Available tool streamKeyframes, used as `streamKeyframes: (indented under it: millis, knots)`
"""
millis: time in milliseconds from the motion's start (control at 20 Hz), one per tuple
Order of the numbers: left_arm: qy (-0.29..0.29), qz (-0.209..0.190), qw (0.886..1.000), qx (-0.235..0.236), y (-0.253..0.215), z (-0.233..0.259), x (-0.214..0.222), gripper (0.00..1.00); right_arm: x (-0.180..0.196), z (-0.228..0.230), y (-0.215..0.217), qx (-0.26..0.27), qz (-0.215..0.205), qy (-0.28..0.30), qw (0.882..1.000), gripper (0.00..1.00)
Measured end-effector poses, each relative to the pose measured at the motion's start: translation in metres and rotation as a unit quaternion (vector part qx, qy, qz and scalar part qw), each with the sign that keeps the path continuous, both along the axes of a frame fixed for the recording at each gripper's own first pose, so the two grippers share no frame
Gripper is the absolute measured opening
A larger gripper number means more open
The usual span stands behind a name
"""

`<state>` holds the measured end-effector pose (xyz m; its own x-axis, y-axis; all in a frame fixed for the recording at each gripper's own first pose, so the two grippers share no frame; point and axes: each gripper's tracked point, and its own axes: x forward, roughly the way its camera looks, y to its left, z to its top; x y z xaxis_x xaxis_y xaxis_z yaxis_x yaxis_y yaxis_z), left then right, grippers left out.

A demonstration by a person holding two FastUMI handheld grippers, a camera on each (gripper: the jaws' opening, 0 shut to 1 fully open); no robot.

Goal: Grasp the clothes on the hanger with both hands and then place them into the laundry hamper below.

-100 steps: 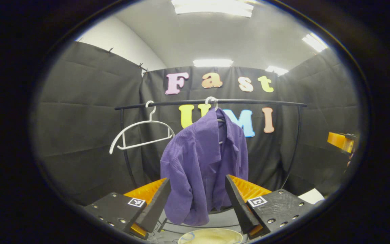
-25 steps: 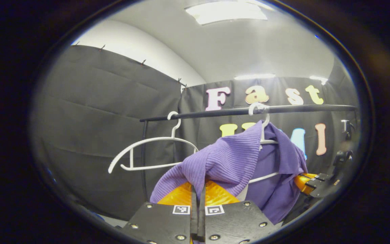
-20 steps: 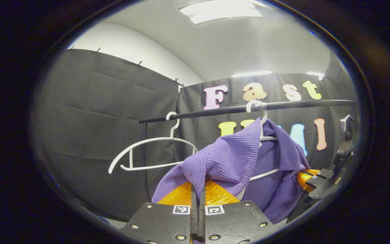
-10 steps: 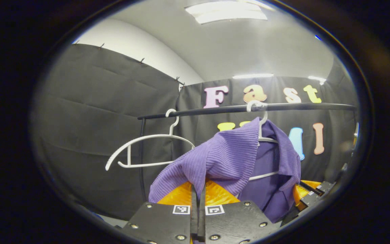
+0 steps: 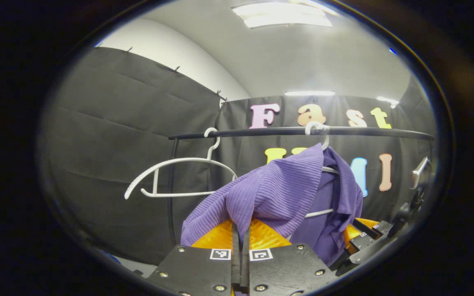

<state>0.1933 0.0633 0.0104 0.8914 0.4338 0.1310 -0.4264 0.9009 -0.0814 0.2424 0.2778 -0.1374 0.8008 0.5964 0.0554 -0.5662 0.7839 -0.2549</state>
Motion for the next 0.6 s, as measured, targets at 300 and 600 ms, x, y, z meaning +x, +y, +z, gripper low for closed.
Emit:
streamKeyframes:
  millis: [300,600]
  knots:
    - [0.012,-0.045,0.999,0.007,-0.011,-0.002,0.003,0.01,0.013,-0.016,0.03,-0.017,0.045,0.026,0.998,0.28]
    - [0.008,-0.056,0.998,0.025,-0.02,0.009,0.0,0.0,0.017,-0.007,0.021,0.013,0.067,0.079,0.995,0.0]
